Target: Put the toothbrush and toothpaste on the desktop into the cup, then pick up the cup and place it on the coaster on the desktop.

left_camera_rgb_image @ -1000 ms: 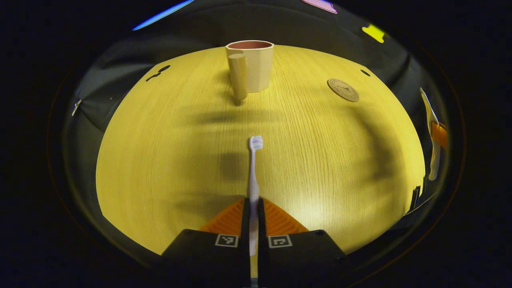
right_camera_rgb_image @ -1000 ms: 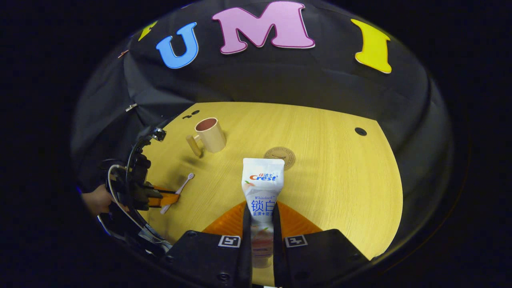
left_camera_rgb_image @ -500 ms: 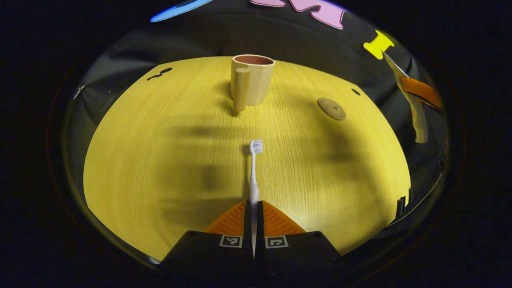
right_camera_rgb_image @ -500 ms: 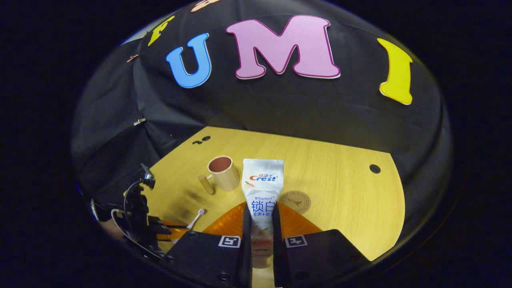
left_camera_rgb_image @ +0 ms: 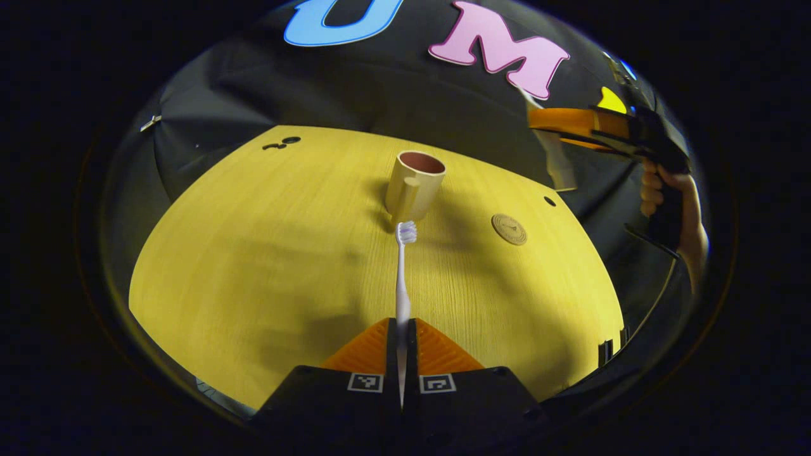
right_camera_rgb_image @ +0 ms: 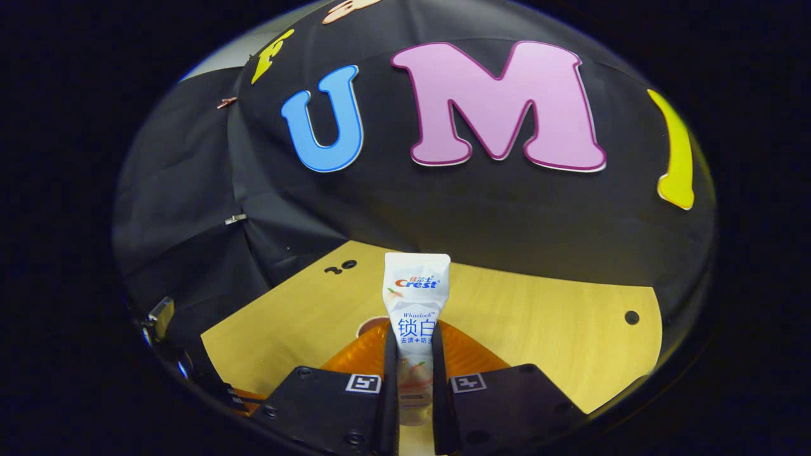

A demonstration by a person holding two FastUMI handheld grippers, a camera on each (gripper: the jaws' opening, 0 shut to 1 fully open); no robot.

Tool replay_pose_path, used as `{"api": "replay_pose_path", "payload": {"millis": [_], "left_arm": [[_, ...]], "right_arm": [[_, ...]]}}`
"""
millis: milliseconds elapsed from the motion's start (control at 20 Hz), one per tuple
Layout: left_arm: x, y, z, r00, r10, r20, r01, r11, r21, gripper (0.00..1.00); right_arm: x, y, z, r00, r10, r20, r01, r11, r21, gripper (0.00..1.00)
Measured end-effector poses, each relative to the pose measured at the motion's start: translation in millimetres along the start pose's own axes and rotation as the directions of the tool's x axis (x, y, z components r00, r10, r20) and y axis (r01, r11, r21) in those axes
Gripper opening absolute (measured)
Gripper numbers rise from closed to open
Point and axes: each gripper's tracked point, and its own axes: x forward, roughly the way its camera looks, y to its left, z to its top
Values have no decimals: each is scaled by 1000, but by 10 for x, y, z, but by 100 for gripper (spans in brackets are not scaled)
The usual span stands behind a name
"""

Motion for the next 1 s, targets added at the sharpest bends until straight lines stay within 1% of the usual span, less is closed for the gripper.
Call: {"api": "replay_pose_path", "payload": {"millis": [150, 250, 400, 550, 600, 650, 700, 850, 900, 950, 1000], "left_arm": [[-206, 67, 181, 999, 9, 53, -8, 1000, -26, 6], [-313, 102, 312, 996, 13, 90, -7, 998, -60, 6], [-461, 173, 511, 989, 14, 147, 2, 994, -113, 6], [-543, 208, 626, 977, 25, 210, 0, 993, -120, 6], [-563, 215, 648, 975, 26, 221, 1, 992, -123, 6], [-560, 216, 663, 973, 27, 230, 3, 992, -129, 1], [-551, 226, 681, 971, 31, 239, 2, 991, -135, 6], [-524, 213, 736, 963, 32, 269, 6, 990, -139, 6], [-536, 192, 762, 962, 32, 271, 5, 991, -137, 6], [-531, 172, 764, 962, 35, 269, 2, 991, -133, 6], [-514, 161, 764, 963, 38, 265, -3, 992, -129, 6]], "right_arm": [[369, 187, 175, 998, 21, 58, -22, 1000, 8, 25], [587, 300, 222, 996, 39, 80, -41, 999, 22, 25], [889, 384, 210, 994, 49, 97, -52, 998, 28, 25], [1156, 441, 114, 994, 61, 88, -67, 995, 74, 25], [1231, 443, 69, 994, 60, 91, -66, 995, 71, 25], [1299, 439, 39, 994, 57, 95, -62, 997, 52, 25], [1342, 436, -2, 994, 57, 97, -60, 998, 26, 25], [1450, 466, -116, 991, 85, 106, -83, 996, -26, 25], [1466, 478, -160, 990, 90, 107, -87, 996, -30, 13], [1481, 501, -212, 990, 100, 103, -97, 995, -33, 25], [1502, 505, -291, 991, 102, 91, -99, 995, -32, 26]]}}
